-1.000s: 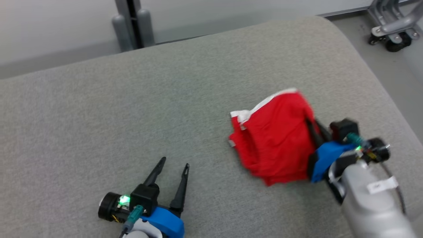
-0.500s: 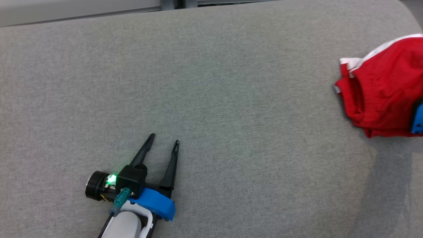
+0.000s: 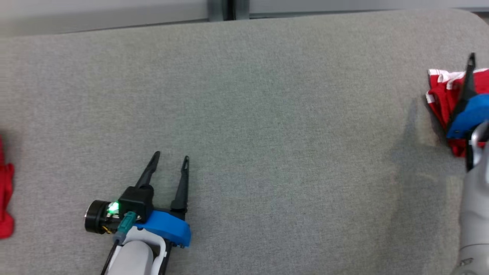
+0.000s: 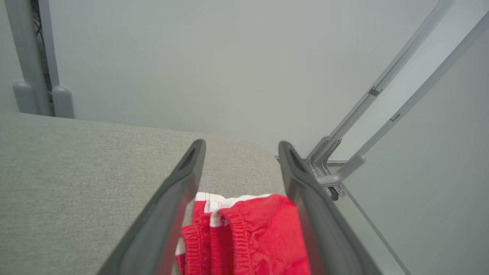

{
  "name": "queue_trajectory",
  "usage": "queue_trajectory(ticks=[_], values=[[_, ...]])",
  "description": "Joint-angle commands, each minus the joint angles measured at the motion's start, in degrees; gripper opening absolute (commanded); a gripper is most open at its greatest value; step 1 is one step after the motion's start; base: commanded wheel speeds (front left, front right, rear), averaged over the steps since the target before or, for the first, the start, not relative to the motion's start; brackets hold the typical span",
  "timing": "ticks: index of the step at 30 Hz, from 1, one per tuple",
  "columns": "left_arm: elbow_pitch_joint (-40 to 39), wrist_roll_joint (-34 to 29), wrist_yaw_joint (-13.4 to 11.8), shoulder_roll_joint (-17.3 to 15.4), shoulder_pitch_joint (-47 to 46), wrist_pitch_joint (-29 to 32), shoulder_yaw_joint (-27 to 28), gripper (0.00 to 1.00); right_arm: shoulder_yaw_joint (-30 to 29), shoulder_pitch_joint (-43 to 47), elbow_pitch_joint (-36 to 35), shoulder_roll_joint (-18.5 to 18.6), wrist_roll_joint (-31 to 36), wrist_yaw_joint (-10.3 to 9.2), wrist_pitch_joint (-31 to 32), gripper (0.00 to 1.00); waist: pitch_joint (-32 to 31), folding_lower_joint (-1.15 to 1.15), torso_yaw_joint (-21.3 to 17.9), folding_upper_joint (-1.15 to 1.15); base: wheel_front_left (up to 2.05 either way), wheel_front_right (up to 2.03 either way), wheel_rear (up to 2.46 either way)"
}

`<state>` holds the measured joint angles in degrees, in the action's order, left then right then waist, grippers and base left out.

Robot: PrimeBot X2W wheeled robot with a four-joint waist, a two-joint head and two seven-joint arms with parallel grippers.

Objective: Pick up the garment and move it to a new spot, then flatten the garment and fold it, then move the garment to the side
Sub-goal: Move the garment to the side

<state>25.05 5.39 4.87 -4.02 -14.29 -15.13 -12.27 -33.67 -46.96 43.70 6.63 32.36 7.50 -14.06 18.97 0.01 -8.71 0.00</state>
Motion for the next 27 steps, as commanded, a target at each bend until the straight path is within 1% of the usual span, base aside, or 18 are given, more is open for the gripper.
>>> queue_trajectory(ticks=[1, 4, 6, 12, 14, 16, 20, 27], values=[[0.0, 0.2, -0.3, -0.2, 0.3, 0.0, 0.4, 1.0, 0.3, -0.4, -0.3, -0.2, -0.9, -0.01, -0.4, 1.0, -0.4, -0.01, 0.1, 0.0, 0.0, 0.0, 0.0], [-0.2, 0.9, -1.3, 0.1, 0.9, 0.0, 2.4, 1.0, 4.5, 0.5, -1.2, -2.5, -4.7, -0.01, -1.1, 1.0, -1.9, -0.01, 1.1, 0.0, 0.0, 0.0, 0.0], [-0.4, 1.2, -1.8, 0.1, 1.1, 0.0, 4.0, 1.0, 9.6, 2.7, -3.4, -3.3, -9.1, -0.01, -1.1, 1.0, -2.8, -0.01, 2.0, 0.0, 0.0, 0.0, 0.0], [-0.1, 1.7, -2.7, -0.2, 2.3, 0.0, 8.8, 1.0, 25.5, 12.8, -9.3, -3.7, -26.0, -0.01, -1.2, 1.0, -5.2, -0.01, 4.1, 0.0, 0.0, 0.0, 0.0], [0.2, 1.6, -2.9, -0.1, 2.8, 0.0, 10.0, 1.0, 28.6, 17.2, -10.1, -3.5, -30.1, -0.01, -1.2, 1.0, -6.1, -0.01, 4.6, 0.0, 0.0, 0.0, 0.0], [0.4, 1.6, -2.9, 0.1, 3.4, 0.0, 11.0, 1.0, 30.8, 20.4, -10.6, -3.6, -32.5, -0.01, -1.2, 1.0, -7.1, -0.01, 5.3, 0.0, 0.0, 0.0, 0.0], [0.8, 1.5, -2.7, 0.5, 4.9, 0.0, 12.2, 1.0, 32.7, 25.4, -10.8, -3.6, -35.6, -0.01, -1.2, 1.0, -8.7, -0.01, 6.1, 0.0, 0.0, 0.0, 0.0], [0.6, 1.8, -2.9, 1.0, 8.0, 0.0, 12.8, 1.0, 33.3, 30.4, -12.4, -3.6, -37.0, -0.01, -1.2, 1.0, -11.8, -0.01, 6.7, 0.0, 0.0, 0.0, 0.0]])
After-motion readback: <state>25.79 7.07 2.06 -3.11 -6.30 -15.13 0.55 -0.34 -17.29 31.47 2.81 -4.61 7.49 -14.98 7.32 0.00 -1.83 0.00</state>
